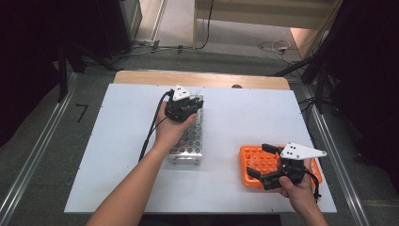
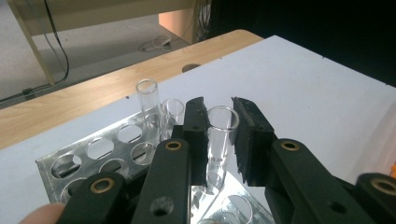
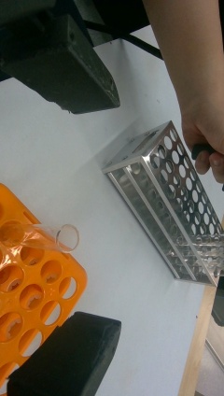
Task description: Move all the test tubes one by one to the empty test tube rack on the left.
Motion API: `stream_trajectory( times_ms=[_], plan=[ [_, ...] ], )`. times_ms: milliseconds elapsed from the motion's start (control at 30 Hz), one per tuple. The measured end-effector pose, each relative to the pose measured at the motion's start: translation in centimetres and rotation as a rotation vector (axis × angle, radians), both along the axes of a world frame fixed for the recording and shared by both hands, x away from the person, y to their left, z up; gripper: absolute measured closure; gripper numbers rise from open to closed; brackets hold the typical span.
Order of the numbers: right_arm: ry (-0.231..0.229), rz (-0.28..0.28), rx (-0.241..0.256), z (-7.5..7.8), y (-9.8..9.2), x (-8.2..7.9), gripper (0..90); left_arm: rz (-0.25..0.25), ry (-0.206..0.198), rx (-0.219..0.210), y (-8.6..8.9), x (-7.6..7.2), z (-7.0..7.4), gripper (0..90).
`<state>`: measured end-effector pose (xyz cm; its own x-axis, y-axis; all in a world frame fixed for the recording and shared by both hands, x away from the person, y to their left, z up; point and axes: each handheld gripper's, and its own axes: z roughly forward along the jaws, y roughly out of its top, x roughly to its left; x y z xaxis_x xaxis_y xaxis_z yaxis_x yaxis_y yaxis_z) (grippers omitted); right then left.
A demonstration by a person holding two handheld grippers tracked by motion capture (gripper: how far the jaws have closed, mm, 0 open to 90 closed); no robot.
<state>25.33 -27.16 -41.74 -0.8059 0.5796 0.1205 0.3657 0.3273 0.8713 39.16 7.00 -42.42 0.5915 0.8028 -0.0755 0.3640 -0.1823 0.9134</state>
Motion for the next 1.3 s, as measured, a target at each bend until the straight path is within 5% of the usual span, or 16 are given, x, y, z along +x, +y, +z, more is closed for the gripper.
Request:
stream_trajectory(
  times_ms=[300, 667, 933, 1300],
  plan=[
    [-0.001, -0.008, -0.013, -0.2, -0.2, 0.2, 0.0, -0.028, 0.039, 0.031, 0.0, 0.1, -0.4, 73.6],
    [0.002, -0.010, -0.021, -0.4, -0.3, 0.4, 0.0, -0.038, 0.074, 0.014, 0.1, 0.0, -0.4, 70.8],
    [0.005, -0.016, -0.018, -0.4, -0.5, 0.4, 0.0, -0.055, 0.071, -0.028, 0.4, -0.5, 0.2, 48.9],
    [0.005, -0.028, -0.017, -0.4, -0.8, 0.6, 0.0, -0.051, 0.037, -0.094, 1.6, -3.2, 1.5, 21.2]
  ],
)
